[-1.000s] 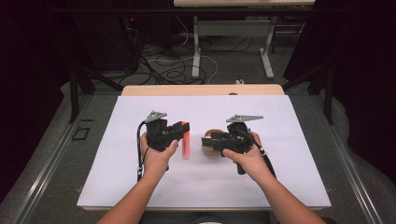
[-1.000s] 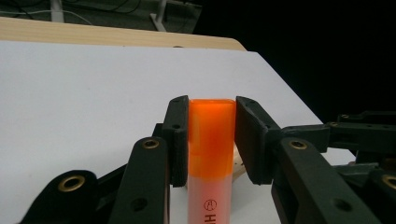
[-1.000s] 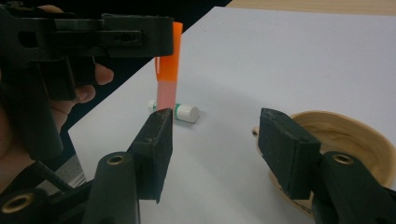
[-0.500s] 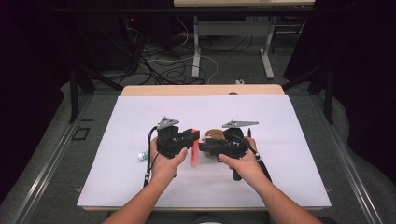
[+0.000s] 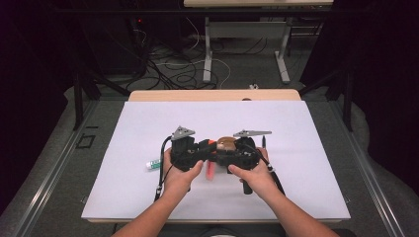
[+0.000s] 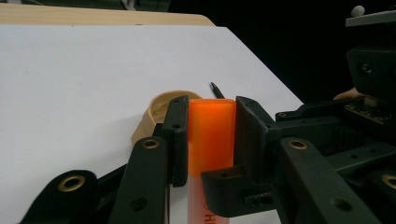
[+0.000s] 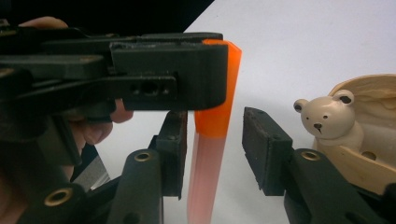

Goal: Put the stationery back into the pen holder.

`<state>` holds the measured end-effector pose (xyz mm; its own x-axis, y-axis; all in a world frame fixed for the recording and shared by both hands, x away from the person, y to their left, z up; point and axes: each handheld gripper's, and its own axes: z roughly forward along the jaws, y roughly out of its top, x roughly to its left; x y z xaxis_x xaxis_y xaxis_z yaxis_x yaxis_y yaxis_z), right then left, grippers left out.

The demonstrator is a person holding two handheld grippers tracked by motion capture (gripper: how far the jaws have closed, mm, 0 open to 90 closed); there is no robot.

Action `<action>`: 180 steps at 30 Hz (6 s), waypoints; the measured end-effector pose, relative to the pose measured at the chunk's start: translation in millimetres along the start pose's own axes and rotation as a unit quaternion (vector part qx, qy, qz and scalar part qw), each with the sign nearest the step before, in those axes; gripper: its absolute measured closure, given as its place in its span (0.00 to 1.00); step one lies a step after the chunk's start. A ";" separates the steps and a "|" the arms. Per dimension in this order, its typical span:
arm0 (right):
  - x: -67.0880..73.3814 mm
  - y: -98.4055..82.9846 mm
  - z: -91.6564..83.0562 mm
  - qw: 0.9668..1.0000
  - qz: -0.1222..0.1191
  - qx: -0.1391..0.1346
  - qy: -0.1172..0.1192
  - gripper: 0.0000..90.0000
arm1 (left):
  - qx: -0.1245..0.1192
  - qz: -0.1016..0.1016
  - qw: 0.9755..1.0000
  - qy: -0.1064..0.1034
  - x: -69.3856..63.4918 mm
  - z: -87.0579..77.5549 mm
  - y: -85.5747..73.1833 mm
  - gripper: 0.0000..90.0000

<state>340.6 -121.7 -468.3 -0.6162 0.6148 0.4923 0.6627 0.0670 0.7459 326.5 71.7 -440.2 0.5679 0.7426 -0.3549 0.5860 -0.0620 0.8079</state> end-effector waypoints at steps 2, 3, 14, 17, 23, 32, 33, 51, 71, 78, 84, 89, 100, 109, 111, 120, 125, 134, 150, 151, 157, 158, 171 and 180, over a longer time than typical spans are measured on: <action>-0.3 -0.2 0.1 1.000 0.003 -0.004 0.002 0.71 | 0.001 0.003 1.000 -0.002 -1.5 0.3 -0.1 0.74; -0.6 -0.2 -0.4 1.000 0.006 -0.005 0.004 0.72 | -0.001 0.005 1.000 -0.001 -2.0 0.6 -0.4 0.74; -0.6 -0.9 -0.3 1.000 0.022 0.000 0.008 0.82 | 0.004 0.004 1.000 -0.003 -2.0 1.6 -1.5 0.74; -0.9 -0.9 -0.4 1.000 0.026 0.002 0.010 0.82 | 0.004 -0.001 1.000 -0.004 -2.3 1.7 -1.8 0.74; -1.7 -0.8 -1.3 0.999 0.028 0.005 0.013 0.83 | 0.008 -0.002 1.000 -0.005 -2.7 1.4 -1.6 0.74; -3.1 -0.6 -1.2 0.999 0.037 0.013 0.022 0.83 | 0.007 -0.005 1.000 -0.004 -3.2 1.8 -2.8 0.74; -3.3 -0.8 -1.1 0.999 0.037 0.012 0.022 0.83 | 0.007 -0.004 1.000 -0.003 -3.2 1.9 -2.9 0.74; -6.7 -2.0 -2.2 0.999 0.038 0.005 0.023 0.83 | -0.013 -0.026 1.000 0.001 1.4 -4.7 0.9 0.62; -13.7 8.7 -18.2 0.998 0.033 -0.054 0.020 0.83 | -0.040 -0.019 0.999 0.028 14.4 -15.9 15.1 0.45; -19.6 16.7 -29.5 0.996 0.031 -0.083 0.008 0.83 | -0.039 0.008 0.998 0.052 22.1 -18.7 21.7 0.41; -24.8 22.0 -38.7 0.994 0.029 -0.104 -0.002 0.83 | -0.045 0.044 0.996 0.070 29.9 -22.6 28.3 0.36; -27.6 25.9 -45.2 0.993 0.028 -0.117 -0.008 0.83 | -0.043 0.064 0.993 0.092 35.8 -26.9 33.1 0.32; -36.1 31.5 -51.9 0.987 0.003 -0.152 -0.043 0.83 | -0.043 0.071 0.993 0.085 55.5 -25.6 35.0 0.21; -44.1 31.8 -46.3 0.983 -0.014 -0.165 -0.074 0.83 | -0.044 0.053 0.993 0.098 66.0 -27.4 35.4 0.08; -46.4 31.4 -44.8 0.984 -0.019 -0.161 -0.078 0.83 | -0.044 0.049 0.993 0.099 68.3 -27.5 34.8 0.06; -50.1 33.6 -29.7 0.980 -0.054 -0.159 -0.106 0.83 | -0.033 0.030 0.993 0.106 79.6 -26.0 31.5 0.04; -53.8 34.5 -24.1 0.979 -0.063 -0.155 -0.116 0.83 | -0.032 0.026 0.993 0.110 83.2 -26.7 30.8 0.04; -59.0 25.9 -13.4 0.974 -0.104 -0.146 -0.141 0.83 | -0.034 0.014 0.994 0.106 87.0 -28.8 30.8 0.04; -68.6 5.1 6.5 0.967 -0.147 -0.114 -0.172 0.83 | -0.027 0.013 0.994 0.103 88.6 -25.4 28.4 0.05; -69.6 3.8 7.7 0.967 -0.147 -0.112 -0.172 0.83 | -0.024 0.013 0.994 0.102 88.8 -25.6 28.5 0.05; -72.7 -0.8 13.0 0.967 -0.149 -0.109 -0.175 0.83 | -0.023 0.013 0.994 0.104 89.3 -24.9 27.8 0.05; -73.9 -2.2 14.3 0.967 -0.151 -0.109 -0.175 0.83 | -0.023 0.013 0.994 0.105 89.4 -24.8 27.7 0.05; -79.1 -9.9 18.6 0.966 -0.158 -0.104 -0.177 0.83 | -0.026 0.013 0.994 0.106 90.1 -24.1 27.0 0.06; -78.3 -8.6 13.9 0.966 -0.152 -0.096 -0.185 0.77 | -0.025 0.012 0.994 0.108 90.1 -23.3 26.6 0.06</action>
<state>389.1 -159.5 -519.5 -0.5520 0.8309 0.0704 0.3625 0.1631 0.9176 379.8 152.5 -439.8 0.4408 0.8673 -0.2311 0.5418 -0.0518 0.8389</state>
